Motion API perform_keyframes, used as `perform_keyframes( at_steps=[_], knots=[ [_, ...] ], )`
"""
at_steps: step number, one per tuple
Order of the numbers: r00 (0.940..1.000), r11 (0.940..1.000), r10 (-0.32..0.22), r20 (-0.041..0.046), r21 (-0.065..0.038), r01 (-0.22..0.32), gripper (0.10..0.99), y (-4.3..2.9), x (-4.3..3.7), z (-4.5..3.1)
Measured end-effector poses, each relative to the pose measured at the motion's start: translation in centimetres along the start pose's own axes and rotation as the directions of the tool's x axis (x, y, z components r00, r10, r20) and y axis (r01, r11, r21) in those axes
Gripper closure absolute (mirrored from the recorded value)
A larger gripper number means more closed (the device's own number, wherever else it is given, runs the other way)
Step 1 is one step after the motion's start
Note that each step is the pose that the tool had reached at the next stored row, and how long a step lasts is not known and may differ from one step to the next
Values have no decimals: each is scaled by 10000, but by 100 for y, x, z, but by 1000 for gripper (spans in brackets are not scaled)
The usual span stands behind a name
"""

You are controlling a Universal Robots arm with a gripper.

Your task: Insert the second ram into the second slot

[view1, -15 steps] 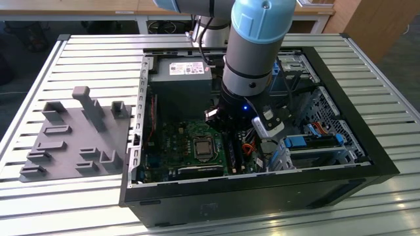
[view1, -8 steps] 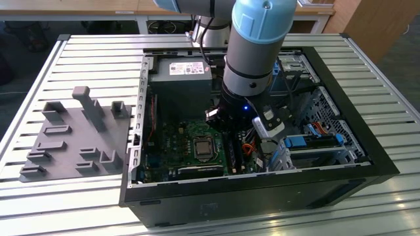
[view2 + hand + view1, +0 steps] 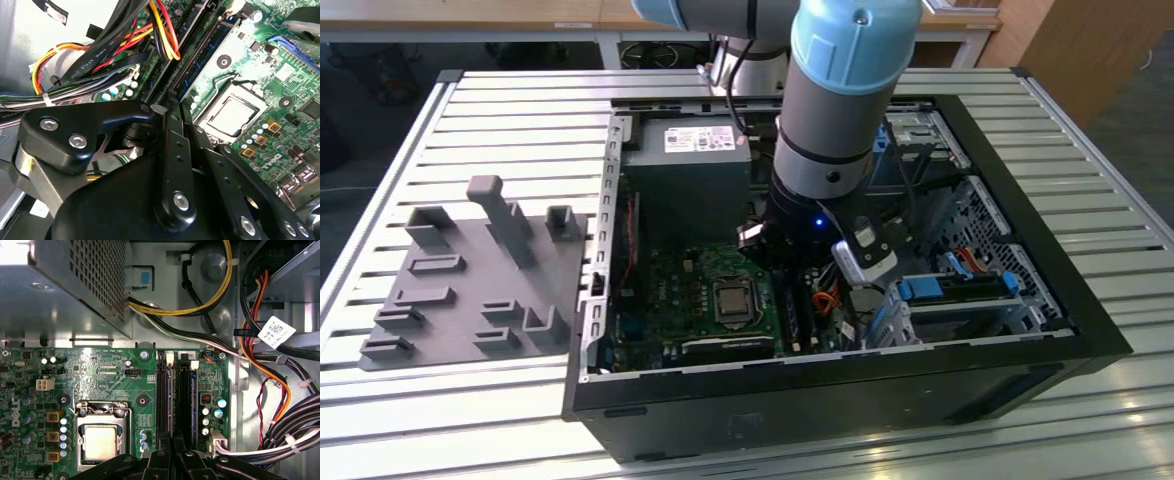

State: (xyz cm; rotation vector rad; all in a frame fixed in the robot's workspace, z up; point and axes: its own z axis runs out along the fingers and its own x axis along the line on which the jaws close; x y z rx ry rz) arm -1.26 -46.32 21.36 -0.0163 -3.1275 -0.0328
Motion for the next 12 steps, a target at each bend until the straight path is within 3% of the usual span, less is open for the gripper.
perform_keyframes(
  at_steps=[9,12],
  knots=[
    [10000,10000,0,0,7,0,949,0,0,1],
    [10000,10000,0,0,6,0,878,1,0,1]
  ],
)
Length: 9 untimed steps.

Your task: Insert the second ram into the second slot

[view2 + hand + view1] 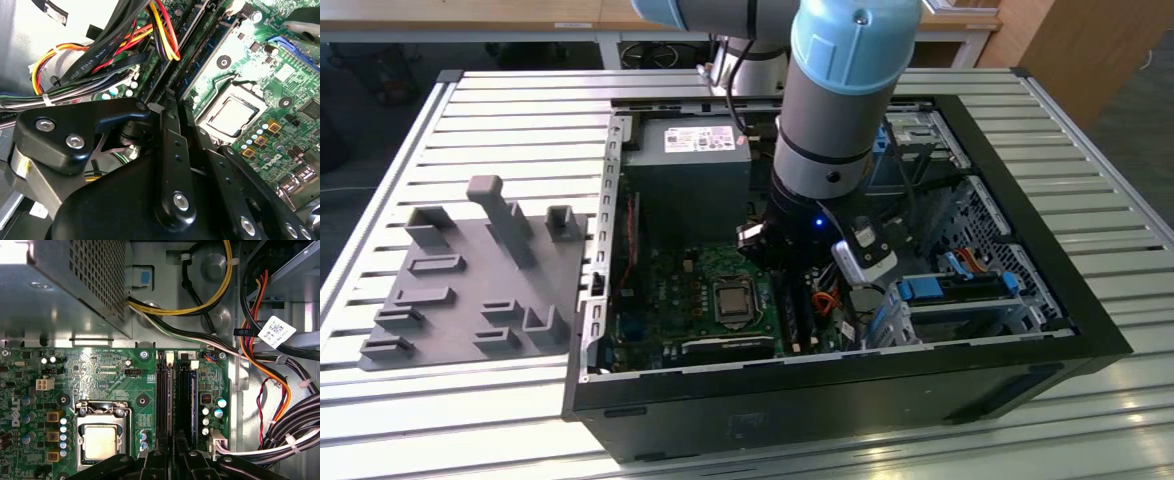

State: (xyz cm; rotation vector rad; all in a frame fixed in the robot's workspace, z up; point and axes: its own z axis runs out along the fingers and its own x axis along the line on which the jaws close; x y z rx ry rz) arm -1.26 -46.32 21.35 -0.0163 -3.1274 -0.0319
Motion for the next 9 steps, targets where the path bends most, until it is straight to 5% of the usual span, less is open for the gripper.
perform_keyframes(
  at_steps=[9],
  knots=[
    [10000,10000,1,-14,1,-1,878,2,1,-79]
  ],
)
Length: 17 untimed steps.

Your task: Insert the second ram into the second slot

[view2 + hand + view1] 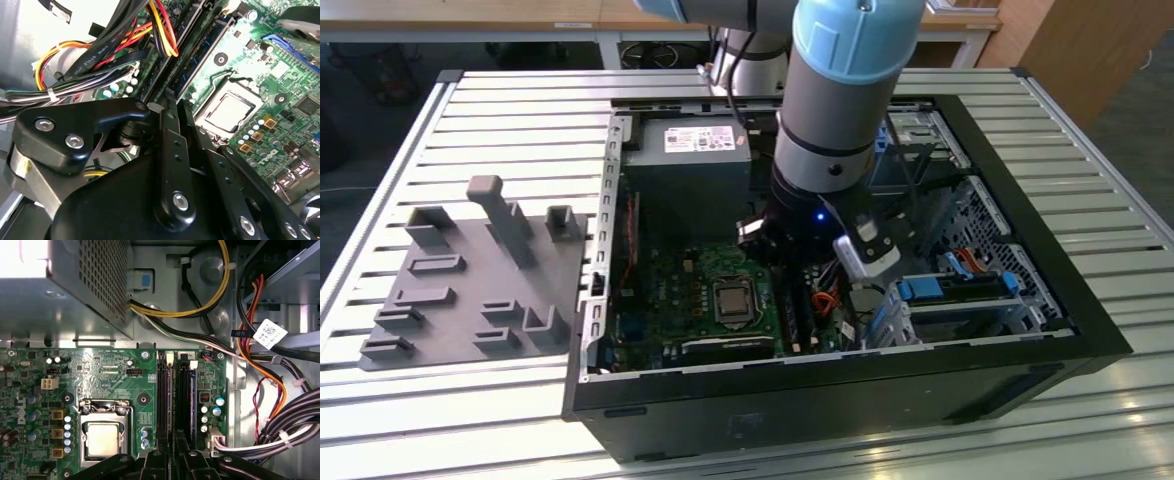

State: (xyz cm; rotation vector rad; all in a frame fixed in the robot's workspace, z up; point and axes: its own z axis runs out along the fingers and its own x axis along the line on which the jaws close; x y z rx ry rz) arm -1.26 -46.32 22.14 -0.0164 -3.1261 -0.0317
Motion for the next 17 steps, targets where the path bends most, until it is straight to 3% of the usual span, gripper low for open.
perform_keyframes(
  at_steps=[4,6,17],
  knots=[
    [10000,10000,0,-23,0,0,894,1,0,-41],
    [10000,10000,0,-25,-3,0,980,1,0,-42],
    [10000,10000,0,-30,10,0,980,3,-1,13]
  ],
)
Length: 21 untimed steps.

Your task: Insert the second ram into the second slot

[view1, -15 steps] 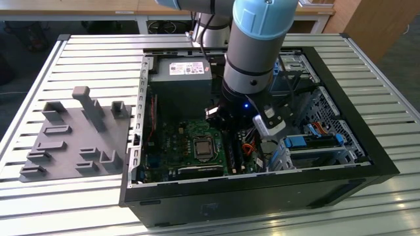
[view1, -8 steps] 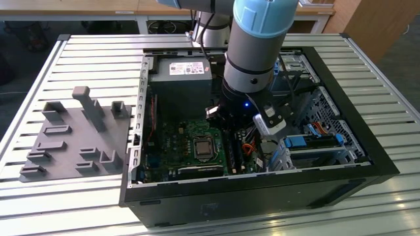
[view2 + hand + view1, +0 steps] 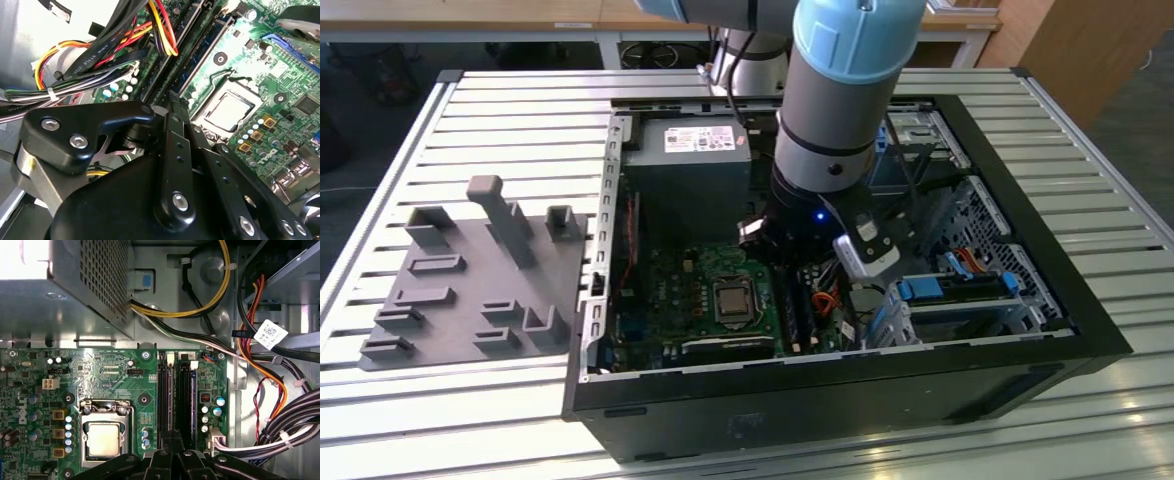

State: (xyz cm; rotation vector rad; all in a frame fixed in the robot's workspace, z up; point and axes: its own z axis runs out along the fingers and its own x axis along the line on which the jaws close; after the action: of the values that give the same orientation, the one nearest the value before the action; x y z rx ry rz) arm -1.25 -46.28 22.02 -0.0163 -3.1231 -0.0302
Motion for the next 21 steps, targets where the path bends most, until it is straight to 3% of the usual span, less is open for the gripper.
perform_keyframes(
  at_steps=[9,12,21],
  knots=[
    [10000,10000,0,3,-12,0,980,0,-1,41],
    [10000,10000,0,12,-47,0,980,6,-1,10],
    [10000,10000,0,-1,-17,0,980,4,2,-115]
  ],
)
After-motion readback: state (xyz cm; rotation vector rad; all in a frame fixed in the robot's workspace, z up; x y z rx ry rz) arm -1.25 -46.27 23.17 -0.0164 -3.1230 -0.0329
